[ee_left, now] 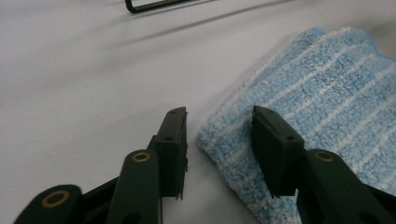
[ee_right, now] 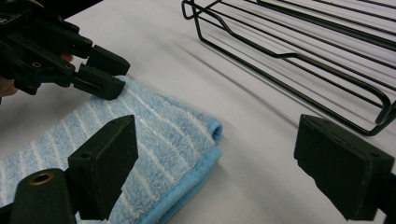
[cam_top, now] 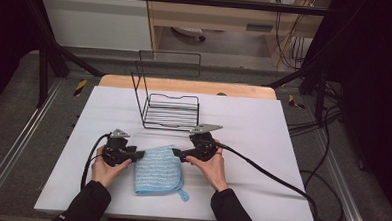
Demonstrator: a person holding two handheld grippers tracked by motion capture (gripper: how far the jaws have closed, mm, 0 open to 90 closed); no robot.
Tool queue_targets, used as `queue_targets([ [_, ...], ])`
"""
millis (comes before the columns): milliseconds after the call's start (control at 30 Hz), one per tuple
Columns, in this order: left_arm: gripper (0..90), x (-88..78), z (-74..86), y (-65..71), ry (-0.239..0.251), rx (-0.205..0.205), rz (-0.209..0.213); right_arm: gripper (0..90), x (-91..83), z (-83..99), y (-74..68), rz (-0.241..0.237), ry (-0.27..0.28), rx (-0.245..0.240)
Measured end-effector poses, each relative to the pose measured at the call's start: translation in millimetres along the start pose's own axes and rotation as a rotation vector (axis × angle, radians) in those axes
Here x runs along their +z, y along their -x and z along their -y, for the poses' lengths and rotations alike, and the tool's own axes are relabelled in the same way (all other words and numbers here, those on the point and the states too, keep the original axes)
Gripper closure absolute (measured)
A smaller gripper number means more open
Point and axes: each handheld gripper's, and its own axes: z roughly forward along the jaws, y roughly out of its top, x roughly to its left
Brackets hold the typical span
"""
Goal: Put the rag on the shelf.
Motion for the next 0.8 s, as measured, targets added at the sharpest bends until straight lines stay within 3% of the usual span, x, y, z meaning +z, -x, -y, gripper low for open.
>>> queue_targets([
  [300, 70.0, 1.9, 2.0, 0.9, -0.011, -0.032, 0.035, 16.7, 10.2, 2.4, 3.5, -0.010, 0.019, 0.056],
  [467, 76.5, 2.4, 1.9, 0.9, -0.023, -0.034, 0.053, 22.7, 20.8, 6.6, 8.8, 0.010, -0.009, 0.091],
  [800, 81.2, 2.9, 1.3, 0.4, -0.025, -0.033, 0.061, 45.4, 41.9, 14.2, 7.5, -0.032, -0.060, 0.090],
])
